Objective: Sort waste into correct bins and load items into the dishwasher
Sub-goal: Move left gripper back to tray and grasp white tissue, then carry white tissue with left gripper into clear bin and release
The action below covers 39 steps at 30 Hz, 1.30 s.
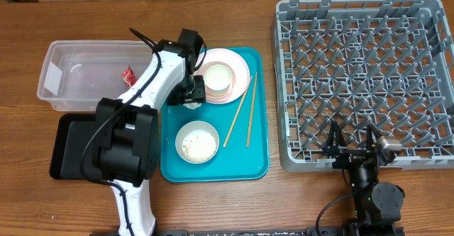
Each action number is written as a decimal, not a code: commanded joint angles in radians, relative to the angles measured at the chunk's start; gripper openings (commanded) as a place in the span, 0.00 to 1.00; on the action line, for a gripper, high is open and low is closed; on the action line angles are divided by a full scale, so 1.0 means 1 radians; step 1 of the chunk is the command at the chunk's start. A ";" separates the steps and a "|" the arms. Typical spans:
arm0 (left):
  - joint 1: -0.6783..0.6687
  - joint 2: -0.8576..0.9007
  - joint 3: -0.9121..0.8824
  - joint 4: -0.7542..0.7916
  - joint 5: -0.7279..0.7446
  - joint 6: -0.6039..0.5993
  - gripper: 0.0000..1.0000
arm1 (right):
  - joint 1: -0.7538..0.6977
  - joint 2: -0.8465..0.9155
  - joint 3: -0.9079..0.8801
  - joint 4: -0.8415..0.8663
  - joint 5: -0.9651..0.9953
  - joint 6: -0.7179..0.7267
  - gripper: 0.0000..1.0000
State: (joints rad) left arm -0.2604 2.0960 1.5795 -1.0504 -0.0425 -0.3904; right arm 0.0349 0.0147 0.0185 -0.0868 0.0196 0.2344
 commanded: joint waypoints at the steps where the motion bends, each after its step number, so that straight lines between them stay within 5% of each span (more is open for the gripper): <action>1: -0.002 -0.030 -0.030 0.021 -0.009 -0.018 0.61 | 0.005 -0.010 -0.010 0.007 0.011 -0.006 1.00; 6: -0.002 -0.030 -0.048 0.038 -0.009 -0.018 0.56 | 0.005 -0.010 -0.010 0.007 0.011 -0.006 1.00; 25: -0.002 -0.030 -0.051 0.023 -0.009 -0.015 0.04 | 0.005 -0.010 -0.010 0.007 0.011 -0.006 1.00; 33: -0.002 -0.030 0.003 -0.040 -0.006 -0.013 0.04 | 0.005 -0.010 -0.010 0.007 0.011 -0.006 1.00; 39: -0.002 -0.031 0.231 -0.219 -0.006 0.003 0.04 | 0.005 -0.010 -0.010 0.007 0.011 -0.006 1.00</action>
State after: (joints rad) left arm -0.2604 2.0964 1.6836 -1.2243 -0.0422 -0.4034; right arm 0.0349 0.0147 0.0185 -0.0868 0.0189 0.2348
